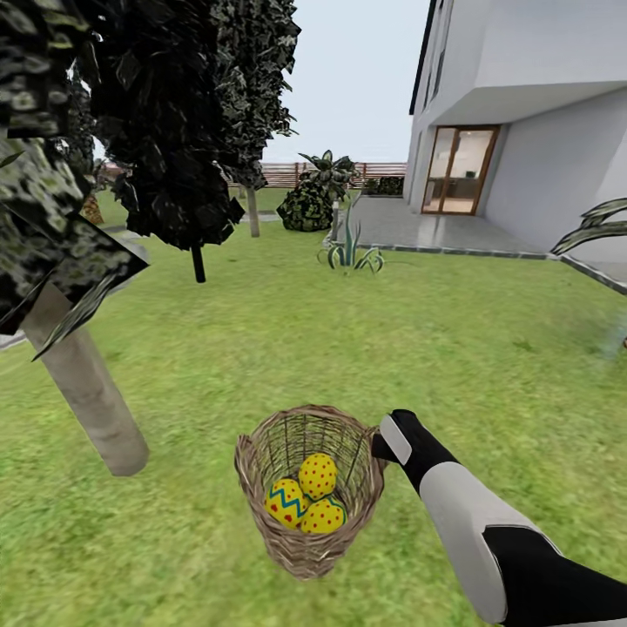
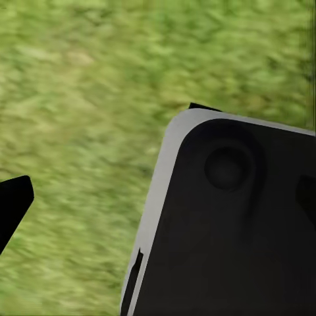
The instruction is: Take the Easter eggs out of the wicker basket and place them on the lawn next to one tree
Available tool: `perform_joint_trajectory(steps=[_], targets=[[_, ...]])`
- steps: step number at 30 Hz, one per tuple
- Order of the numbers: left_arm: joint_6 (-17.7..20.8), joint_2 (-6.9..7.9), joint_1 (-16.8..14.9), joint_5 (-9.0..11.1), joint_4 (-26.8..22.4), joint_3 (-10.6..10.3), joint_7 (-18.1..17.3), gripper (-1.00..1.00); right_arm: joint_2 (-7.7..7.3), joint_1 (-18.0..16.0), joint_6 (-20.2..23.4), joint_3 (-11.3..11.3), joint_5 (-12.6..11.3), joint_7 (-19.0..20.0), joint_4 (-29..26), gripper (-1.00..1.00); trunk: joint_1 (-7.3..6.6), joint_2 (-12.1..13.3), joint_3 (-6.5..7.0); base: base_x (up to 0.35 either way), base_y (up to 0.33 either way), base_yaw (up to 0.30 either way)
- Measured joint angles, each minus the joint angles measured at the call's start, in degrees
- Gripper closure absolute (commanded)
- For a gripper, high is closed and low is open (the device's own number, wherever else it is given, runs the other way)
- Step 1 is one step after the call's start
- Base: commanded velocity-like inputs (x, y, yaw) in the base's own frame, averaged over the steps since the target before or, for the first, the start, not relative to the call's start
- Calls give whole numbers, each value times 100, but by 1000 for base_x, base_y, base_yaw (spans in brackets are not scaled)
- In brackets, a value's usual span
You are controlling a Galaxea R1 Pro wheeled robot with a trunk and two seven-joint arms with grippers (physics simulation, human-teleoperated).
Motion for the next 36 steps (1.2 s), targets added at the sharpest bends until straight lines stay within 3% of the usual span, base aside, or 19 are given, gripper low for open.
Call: perform_joint_trajectory(steps=[27,36], targets=[[0,0,0,0,0,0,0,-100,0,0,-7,-6,-10,6,-7,100,0,0,0,271,-205,18],[0,0,0,0,0,0,0,-100,0,0,-6,-5,-13,5,-1,100,0,0,0,270,-206,252]])
